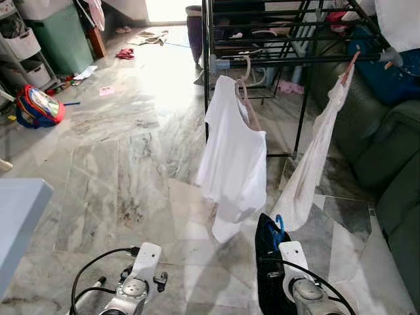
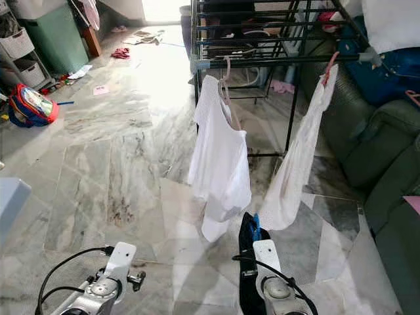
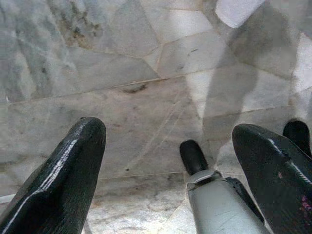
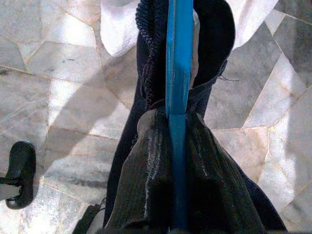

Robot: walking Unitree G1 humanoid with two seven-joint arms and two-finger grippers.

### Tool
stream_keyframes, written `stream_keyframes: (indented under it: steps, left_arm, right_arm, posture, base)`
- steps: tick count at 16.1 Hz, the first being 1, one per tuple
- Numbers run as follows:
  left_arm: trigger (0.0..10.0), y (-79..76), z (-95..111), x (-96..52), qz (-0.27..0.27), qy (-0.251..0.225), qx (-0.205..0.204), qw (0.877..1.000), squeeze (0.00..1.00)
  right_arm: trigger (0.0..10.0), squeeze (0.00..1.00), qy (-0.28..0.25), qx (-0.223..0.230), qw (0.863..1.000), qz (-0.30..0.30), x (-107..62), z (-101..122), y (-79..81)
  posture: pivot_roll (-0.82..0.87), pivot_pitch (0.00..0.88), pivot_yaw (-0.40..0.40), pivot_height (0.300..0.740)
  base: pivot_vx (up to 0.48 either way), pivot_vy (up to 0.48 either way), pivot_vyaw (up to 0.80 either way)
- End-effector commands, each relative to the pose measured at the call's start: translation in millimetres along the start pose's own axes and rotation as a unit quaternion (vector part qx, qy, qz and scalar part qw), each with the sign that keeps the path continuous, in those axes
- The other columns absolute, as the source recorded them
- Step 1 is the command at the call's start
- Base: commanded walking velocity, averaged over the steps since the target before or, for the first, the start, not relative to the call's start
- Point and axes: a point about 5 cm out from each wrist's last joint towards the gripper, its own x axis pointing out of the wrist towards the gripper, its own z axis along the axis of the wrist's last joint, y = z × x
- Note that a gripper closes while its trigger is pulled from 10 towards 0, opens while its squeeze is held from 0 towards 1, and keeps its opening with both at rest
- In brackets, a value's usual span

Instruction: Hang hanger

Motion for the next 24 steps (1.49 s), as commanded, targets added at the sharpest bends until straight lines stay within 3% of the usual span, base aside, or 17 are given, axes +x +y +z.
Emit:
stream_keyframes:
  steps: [1, 5, 6, 9, 11, 14, 15, 17, 20, 22, 24]
  left_arm:
    - [10.0, 5.6, -11, -1.6, 0.012, 0.021, -0.001, 1.0, 0.0]
    - [10.0, 11.9, -22, -3.6, 0.031, 0.039, -0.016, 0.999, 0.0]
    - [10.0, 15.2, -18, -3.6, 0.043, 0.02, -0.029, 0.998, 0.0]
    - [10.0, 24.0, 32, 0.6, 0.06, -0.081, -0.006, 0.995, 0.0]
    - [10.0, 27.6, 92, -0.9, 0.062, -0.173, -0.043, 0.982, 0.0]
    - [10.0, 18.3, 157, -12.3, 0.029, -0.281, -0.085, 0.955, 0.0]
    - [10.0, 17.4, 161, -13.1, 0.026, -0.286, -0.088, 0.954, 0.0]
    - [10.0, 4.5, 191, -22.2, -0.007, -0.333, -0.12, 0.935, 0.0]
    - [10.0, -11.2, 224, -38.7, -0.048, -0.408, -0.096, 0.907, 0.0]
    - [10.0, -16.2, 235, -49.9, -0.066, -0.461, -0.061, 0.883, 0.0]
    - [10.0, -7.9, 227, -53.3, -0.058, -0.49, -0.019, 0.87, 0.0]
  right_arm:
    - [10.0, 0.0, 0.003, -0.012, 1.0, 0.001, -0.5, -2, 1.1]
    - [10.0, 0.0, 0.003, -0.035, 0.999, 0.009, -0.1, -1, 3.5]
    - [10.0, 0.0, -0.02, -0.033, 0.999, 0.005, 3.0, 16, 1.1]
    - [10.0, 0.0, -0.072, -0.004, 0.997, -0.011, 7.9, 58, -6.7]
    - [10.0, 0.0, -0.103, 0.018, 0.994, -0.015, 8.8, 81, -7.5]
    - [10.0, 0.0, -0.106, 0.031, 0.994, -0.011, 8.8, 82, -2.6]
    - [10.0, 0.0, -0.105, 0.031, 0.994, -0.011, 8.8, 81, -2.0]
    - [10.0, 0.0, -0.084, 0.026, 0.996, -0.011, 7.9, 61, -1.0]
    - [10.0, 0.0, -0.079, 0.033, 0.996, -0.023, 6.7, 52, -5.6]
    - [10.0, 0.0, -0.125, 0.037, 0.99, -0.043, 5.7, 69, -14.7]
    - [10.0, 0.0, -0.216, 0.057, 0.973, -0.06, 0.3, 105, -27.8]
  posture:
    - [0.05, 0.097, 0.005, 0.74]
    - [0.09, 0.095, -0.018, 0.74]
    - [0.11, 0.093, -0.031, 0.74]
    - [0.12, 0.095, -0.034, 0.74]
    - [0.11, 0.092, -0.028, 0.74]
    - [0.1, 0.091, -0.018, 0.74]
    - [0.1, 0.091, -0.016, 0.74]
    - [0.08, 0.094, -0.008, 0.74]
    - [0.07, 0.094, 0.003, 0.74]
    - [0.06, 0.094, 0.011, 0.74]
    - [0.04, 0.097, 0.021, 0.74]
  base:
    - [0.0, 0.0, 0.0]
    - [0.0, 0.0, 0.0]
    - [0.0, 0.0, 0.0]
    - [0.0, 0.0, 0.0]
    - [0.0, 0.0, 0.0]
    - [0.0, 0.0, 0.0]
    - [0.0, 0.0, 0.0]
    - [0.0, 0.0, 0.0]
    - [0.0, 0.0, 0.0]
    - [0.0, 0.0, 0.0]
    - [0.0, 0.0, 0.0]
